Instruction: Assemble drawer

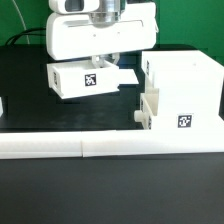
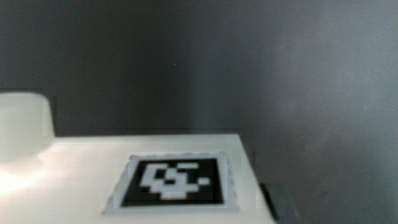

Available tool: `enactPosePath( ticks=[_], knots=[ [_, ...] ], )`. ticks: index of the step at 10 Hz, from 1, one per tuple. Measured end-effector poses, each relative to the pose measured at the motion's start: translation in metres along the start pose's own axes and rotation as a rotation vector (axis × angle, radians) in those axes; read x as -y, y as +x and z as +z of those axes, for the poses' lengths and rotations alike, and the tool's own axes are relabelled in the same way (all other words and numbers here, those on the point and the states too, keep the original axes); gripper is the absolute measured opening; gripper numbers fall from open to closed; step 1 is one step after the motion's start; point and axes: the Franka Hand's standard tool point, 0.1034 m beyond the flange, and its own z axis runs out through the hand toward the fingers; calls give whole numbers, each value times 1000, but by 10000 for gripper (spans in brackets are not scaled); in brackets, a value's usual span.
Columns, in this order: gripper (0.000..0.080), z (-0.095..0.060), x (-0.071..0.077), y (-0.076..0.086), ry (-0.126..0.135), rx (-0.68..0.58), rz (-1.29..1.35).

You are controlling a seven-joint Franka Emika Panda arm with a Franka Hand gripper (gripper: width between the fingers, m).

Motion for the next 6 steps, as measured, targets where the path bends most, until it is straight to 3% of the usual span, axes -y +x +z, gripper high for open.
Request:
enactPosePath(
  ticks=[3, 6],
  knots=[
    [44, -2, -8, 2, 2, 7, -252],
    [44, -5, -17, 24, -8, 14, -532]
  ],
)
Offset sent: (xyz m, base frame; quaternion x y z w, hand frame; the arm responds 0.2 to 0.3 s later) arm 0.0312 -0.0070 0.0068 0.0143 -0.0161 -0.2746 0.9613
